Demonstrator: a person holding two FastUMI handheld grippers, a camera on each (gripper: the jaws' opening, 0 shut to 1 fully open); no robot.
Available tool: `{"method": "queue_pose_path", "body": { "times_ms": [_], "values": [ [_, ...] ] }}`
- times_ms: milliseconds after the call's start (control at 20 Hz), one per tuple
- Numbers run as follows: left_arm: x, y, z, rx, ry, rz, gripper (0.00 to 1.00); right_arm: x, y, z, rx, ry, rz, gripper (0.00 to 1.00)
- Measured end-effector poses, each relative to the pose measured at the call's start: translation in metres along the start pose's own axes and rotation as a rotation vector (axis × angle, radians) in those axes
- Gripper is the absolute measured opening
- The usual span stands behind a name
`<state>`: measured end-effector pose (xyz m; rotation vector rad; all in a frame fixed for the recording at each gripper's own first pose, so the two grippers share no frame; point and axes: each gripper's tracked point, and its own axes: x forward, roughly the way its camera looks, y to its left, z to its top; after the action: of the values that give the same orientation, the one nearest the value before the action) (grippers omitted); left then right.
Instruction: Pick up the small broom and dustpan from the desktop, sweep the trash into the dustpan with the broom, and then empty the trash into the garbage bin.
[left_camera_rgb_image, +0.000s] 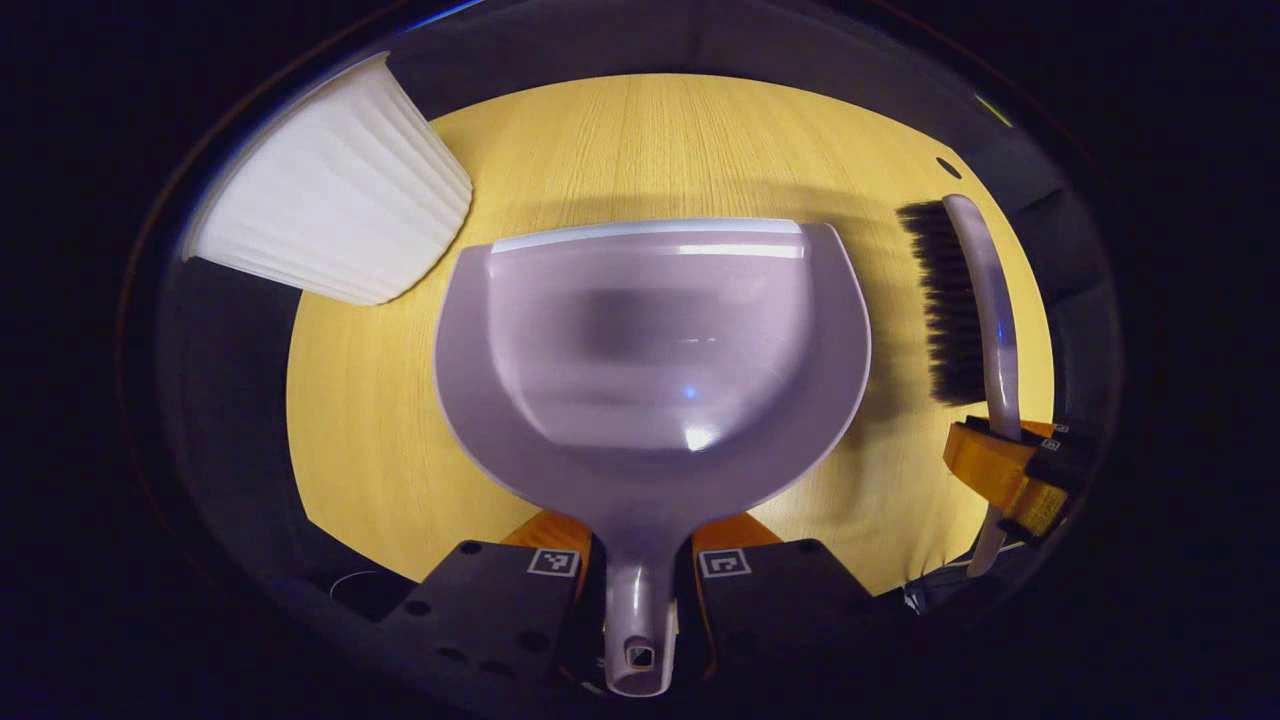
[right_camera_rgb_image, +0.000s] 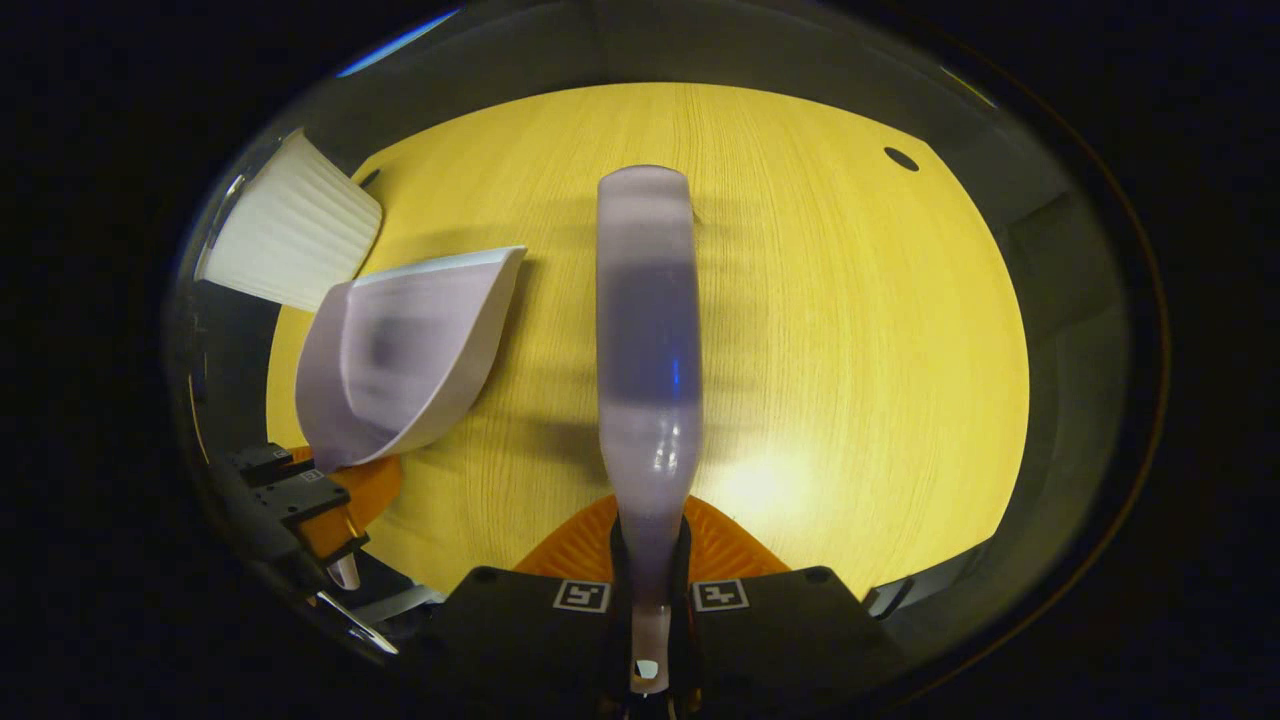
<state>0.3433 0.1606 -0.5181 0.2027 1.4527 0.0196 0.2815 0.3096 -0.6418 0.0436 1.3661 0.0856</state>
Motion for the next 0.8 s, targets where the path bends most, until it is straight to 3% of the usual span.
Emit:
{"method": "queue_pose_path", "body": {
  "times_ms": [400,800],
  "values": [
    [0.000,0.002,0.011,0.059,0.019,0.059,0.27,0.031,-0.005,-0.011,0.005,0.043,-0.037,0.16],
    [0.005,0.006,0.007,0.057,0.030,0.014,0.27,0.037,0.002,-0.024,0.010,0.052,-0.061,0.16]
  ]
}}
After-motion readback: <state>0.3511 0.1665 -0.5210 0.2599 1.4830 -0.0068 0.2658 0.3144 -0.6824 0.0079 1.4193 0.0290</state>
